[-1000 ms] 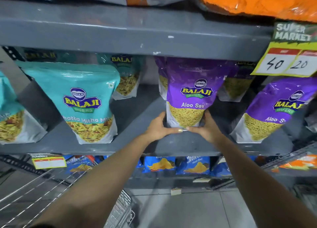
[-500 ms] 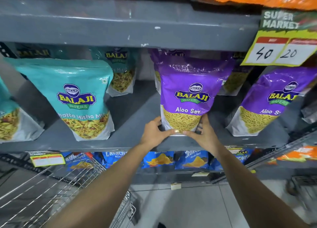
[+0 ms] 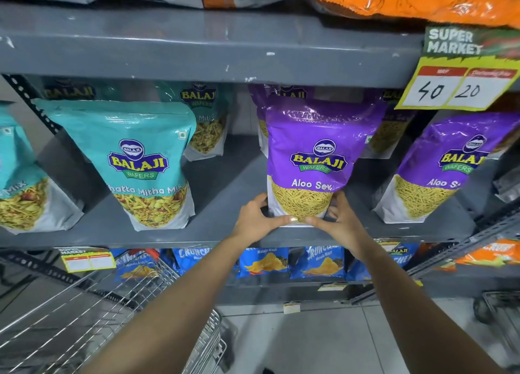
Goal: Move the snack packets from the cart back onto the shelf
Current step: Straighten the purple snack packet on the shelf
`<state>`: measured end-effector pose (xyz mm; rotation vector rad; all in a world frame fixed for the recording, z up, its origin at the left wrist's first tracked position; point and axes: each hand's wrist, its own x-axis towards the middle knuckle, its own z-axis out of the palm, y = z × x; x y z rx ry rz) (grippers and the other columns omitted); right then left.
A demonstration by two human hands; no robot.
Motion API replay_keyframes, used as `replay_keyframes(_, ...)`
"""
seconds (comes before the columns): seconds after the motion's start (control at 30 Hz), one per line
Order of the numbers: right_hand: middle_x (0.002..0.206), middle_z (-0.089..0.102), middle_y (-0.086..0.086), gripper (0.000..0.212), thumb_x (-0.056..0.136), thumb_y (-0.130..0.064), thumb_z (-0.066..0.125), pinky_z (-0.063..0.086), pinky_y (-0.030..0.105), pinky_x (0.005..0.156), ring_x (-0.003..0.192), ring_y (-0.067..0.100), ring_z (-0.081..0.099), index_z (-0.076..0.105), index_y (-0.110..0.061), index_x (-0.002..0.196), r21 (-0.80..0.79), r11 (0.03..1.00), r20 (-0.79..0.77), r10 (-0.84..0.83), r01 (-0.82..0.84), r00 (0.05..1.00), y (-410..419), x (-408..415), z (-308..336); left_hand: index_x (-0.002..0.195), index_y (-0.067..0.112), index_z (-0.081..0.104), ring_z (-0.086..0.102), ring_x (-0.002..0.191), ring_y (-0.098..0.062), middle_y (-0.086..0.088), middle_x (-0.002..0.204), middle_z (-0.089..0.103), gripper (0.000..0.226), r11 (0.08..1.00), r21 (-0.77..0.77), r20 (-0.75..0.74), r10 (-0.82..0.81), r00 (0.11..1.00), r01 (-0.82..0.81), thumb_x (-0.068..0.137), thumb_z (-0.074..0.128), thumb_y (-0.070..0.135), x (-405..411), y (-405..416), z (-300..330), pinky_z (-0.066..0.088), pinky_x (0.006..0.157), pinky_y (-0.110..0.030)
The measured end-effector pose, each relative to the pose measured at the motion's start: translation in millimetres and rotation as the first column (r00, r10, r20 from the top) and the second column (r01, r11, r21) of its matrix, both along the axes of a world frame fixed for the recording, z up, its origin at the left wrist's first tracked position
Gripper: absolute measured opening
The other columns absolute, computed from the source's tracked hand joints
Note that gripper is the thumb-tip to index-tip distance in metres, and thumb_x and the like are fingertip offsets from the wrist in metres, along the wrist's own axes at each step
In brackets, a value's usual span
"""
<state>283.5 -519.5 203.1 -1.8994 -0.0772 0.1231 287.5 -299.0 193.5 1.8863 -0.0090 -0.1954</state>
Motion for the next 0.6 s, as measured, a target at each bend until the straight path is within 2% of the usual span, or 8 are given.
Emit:
replay_keyframes(0.07, 0.116, 0.064, -0.005, 0.063, 0.080, -0.021, 0.074, 0.052, 0.014, 0.078, 0.109, 0.008, 0.065, 0.040, -0.012, 0.132, 0.196, 0.979, 0.014, -0.052, 0.048, 0.999, -5, 1, 18, 0.136, 0.025, 0.044, 0.059, 0.121, -0.014, 0.009, 0.128, 0.062, 0.089, 0.988, -0.154, -0.008, 0.019, 1.000, -0.020, 0.061, 0.089, 0.040, 2, 3, 15, 0.049, 0.102, -0.036)
replay_keyframes(0.13, 0.114, 0.066, -0.008, 0.058, 0.082, -0.044, 0.062, 0.052, 0.025, 0.086, 0.105, 0.002, 0.065, 0.047, -0.017, 0.131, 0.395, 0.906, 0.036, -0.182, 0.154, 0.983, -8, 5, 49, 0.142, 0.024, 0.034, 0.056, 0.124, -0.013, 0.004, 0.133, 0.057, 0.091, 0.924, -0.362, 0.095, 0.167, 0.981, -0.122, 0.067, 0.085, 0.035, 6, 4, 41, 0.046, 0.104, -0.032)
replay_keyframes(0.2, 0.108, 0.068, -0.010, 0.041, 0.086, -0.056, 0.056, 0.051, 0.033, 0.090, 0.103, 0.007, 0.064, 0.058, -0.027, 0.114, 0.531, 0.823, 0.061, -0.273, 0.200, 0.960, -10, 15, 81, 0.130, 0.022, 0.047, 0.061, 0.114, -0.007, 0.000, 0.125, 0.062, 0.063, 0.850, -0.506, 0.214, 0.288, 0.933, -0.146, 0.075, 0.076, 0.033, 12, 3, 74, 0.050, 0.097, -0.023)
replay_keyframes(0.27, 0.087, 0.068, -0.011, 0.017, 0.092, -0.044, 0.056, 0.052, 0.025, 0.077, 0.082, 0.004, 0.062, 0.062, -0.028, 0.093, 0.605, 0.767, 0.106, -0.345, 0.215, 0.933, -8, 24, 108, 0.106, 0.018, 0.062, 0.066, 0.093, 0.001, 0.001, 0.103, 0.069, 0.025, 0.827, -0.546, 0.295, 0.340, 0.893, -0.135, 0.083, 0.070, 0.024, 18, 0, 105, 0.051, 0.082, -0.014)
replay_keyframes(0.33, 0.072, 0.064, -0.013, 0.015, 0.094, -0.029, 0.058, 0.045, 0.019, 0.062, 0.066, 0.003, 0.055, 0.057, -0.024, 0.080, 0.629, 0.742, 0.143, -0.404, 0.232, 0.904, -3, 30, 126, 0.090, 0.015, 0.063, 0.063, 0.075, 0.004, 0.002, 0.086, 0.067, 0.004, 0.822, -0.551, 0.335, 0.379, 0.862, -0.147, 0.089, 0.066, 0.012, 21, -3, 123, 0.049, 0.071, -0.011)
replay_keyframes(0.43, 0.074, 0.065, -0.012, 0.018, 0.094, -0.023, 0.060, 0.041, 0.021, 0.060, 0.067, 0.005, 0.054, 0.055, -0.024, 0.076, 0.637, 0.739, 0.167, -0.412, 0.221, 0.896, -1, 35, 130, 0.093, 0.008, 0.062, 0.062, 0.075, 0.001, -0.002, 0.085, 0.066, 0.003, 0.817, -0.559, 0.346, 0.384, 0.856, -0.141, 0.090, 0.063, 0.008, 21, -2, 125, 0.049, 0.072, -0.013)
replay_keyframes(0.53, 0.088, 0.066, -0.013, 0.006, 0.090, -0.028, 0.063, 0.047, 0.025, 0.070, 0.083, 0.006, 0.058, 0.058, -0.030, 0.093, 0.591, 0.788, 0.182, -0.335, 0.170, 0.924, -5, 34, 114, 0.111, 0.011, 0.058, 0.066, 0.095, -0.007, -0.005, 0.105, 0.068, 0.030, 0.831, -0.551, 0.324, 0.300, 0.897, -0.080, 0.085, 0.069, 0.016, 21, 2, 109, 0.052, 0.084, -0.019)
replay_keyframes(0.6, 0.112, 0.067, -0.007, 0.034, 0.086, -0.022, 0.069, 0.054, 0.025, 0.085, 0.102, 0.009, 0.063, 0.054, -0.027, 0.116, 0.474, 0.874, 0.159, -0.205, 0.108, 0.966, -11, 29, 89, 0.126, 0.016, 0.047, 0.065, 0.105, -0.005, -0.001, 0.121, 0.064, 0.062, 0.868, -0.496, 0.248, 0.159, 0.956, -0.016, 0.073, 0.079, 0.017, 21, 5, 86, 0.053, 0.086, -0.019)
